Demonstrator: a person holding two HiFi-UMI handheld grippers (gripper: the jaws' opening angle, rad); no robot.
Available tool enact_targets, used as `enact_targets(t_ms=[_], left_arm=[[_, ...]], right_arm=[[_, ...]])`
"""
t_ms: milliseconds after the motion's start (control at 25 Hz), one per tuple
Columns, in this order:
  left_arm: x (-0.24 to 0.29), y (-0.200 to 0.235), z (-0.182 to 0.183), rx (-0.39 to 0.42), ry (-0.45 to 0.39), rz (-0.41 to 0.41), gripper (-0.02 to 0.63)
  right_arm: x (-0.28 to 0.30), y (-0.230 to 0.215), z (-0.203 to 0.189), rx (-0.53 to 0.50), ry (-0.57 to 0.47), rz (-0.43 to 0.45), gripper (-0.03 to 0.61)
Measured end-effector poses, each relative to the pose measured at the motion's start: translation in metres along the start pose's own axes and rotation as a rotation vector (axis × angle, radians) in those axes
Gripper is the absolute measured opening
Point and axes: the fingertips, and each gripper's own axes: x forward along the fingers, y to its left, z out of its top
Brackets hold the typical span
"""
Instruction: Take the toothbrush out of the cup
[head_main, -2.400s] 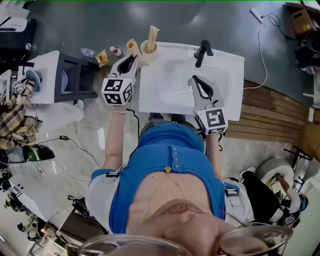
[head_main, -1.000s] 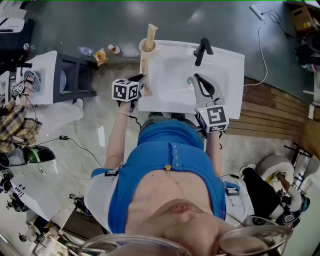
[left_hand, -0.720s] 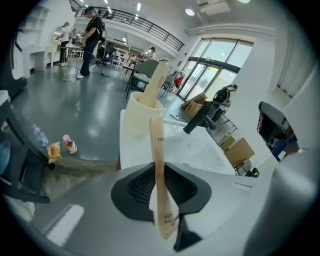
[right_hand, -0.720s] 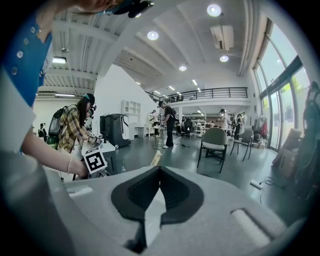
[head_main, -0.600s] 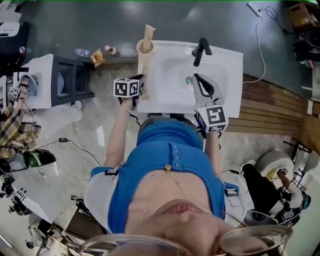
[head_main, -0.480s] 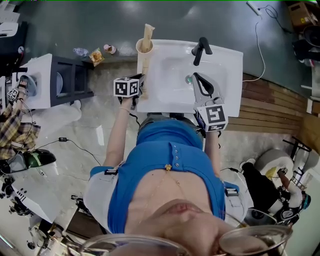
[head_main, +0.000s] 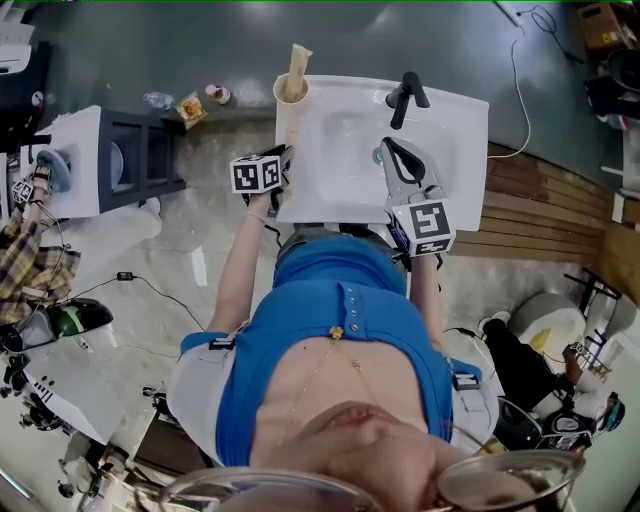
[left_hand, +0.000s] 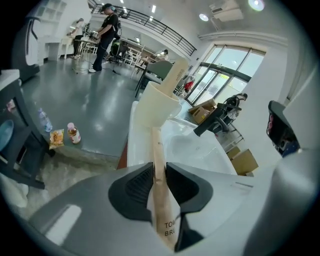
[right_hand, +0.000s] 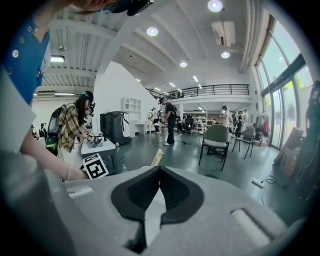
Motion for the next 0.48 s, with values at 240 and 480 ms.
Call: enact_targets(t_ms=[240,480], left_arm=[[0.000,0.002,0.000,-0.056,-0.043,-0.025,0.117],[-0.009,0.003,0.007,-0.061,-0.087,-0.020,0.132]], right_arm=[[0.013,0.009,0.000,-0.011,0.007,0.015,0.003],[0.030,0.018,0.005,-0.037,0.019,0.047,0.005]])
